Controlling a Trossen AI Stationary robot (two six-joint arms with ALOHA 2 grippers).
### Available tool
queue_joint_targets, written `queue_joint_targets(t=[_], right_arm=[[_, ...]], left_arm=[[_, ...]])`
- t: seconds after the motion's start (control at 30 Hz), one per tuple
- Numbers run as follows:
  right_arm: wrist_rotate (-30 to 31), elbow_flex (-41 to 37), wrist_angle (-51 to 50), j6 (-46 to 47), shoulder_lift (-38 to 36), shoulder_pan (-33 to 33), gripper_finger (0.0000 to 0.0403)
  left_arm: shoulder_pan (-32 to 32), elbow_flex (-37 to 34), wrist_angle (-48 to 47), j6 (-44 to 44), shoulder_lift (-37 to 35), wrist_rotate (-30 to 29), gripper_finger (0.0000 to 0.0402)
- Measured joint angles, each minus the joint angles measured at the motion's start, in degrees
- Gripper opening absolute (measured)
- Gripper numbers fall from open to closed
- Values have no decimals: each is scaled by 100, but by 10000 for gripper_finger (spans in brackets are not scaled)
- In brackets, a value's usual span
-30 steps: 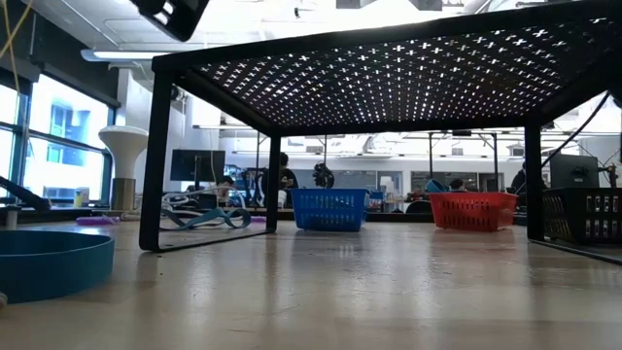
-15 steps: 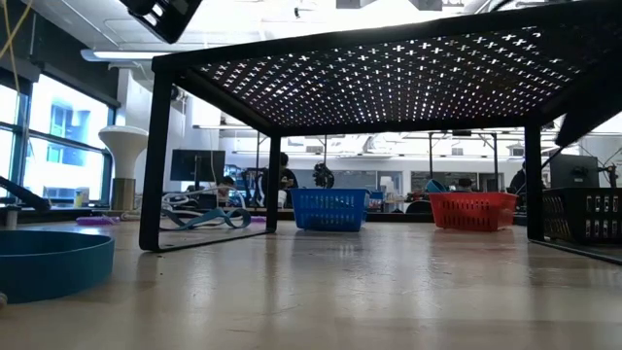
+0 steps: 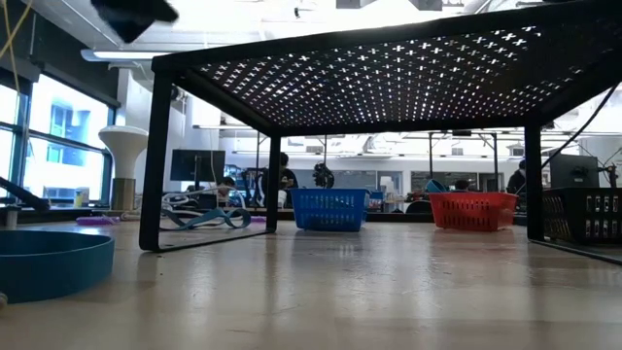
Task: Pick & Place Office Desk Supplies
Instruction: Put the blue rubber band into the red bin
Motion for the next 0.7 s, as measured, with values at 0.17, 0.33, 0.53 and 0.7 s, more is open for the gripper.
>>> queue_joint_targets(t=[0.17,0.33,0.53,0.7], right_arm=[[454,0,110,150,0,0,173],[759,1,557,121,0,0,173],[776,1,1193,-478,0,0,173],[645,1,1731,-1082,0,0,173]], left_arm=[[522,0,-1317,-92,-375,5,177],[1203,-50,-2237,-427,-389,554,177],[2063,-353,-2522,-316,-356,1153,177],[2836,-832,-2313,10,-356,1167,177]])
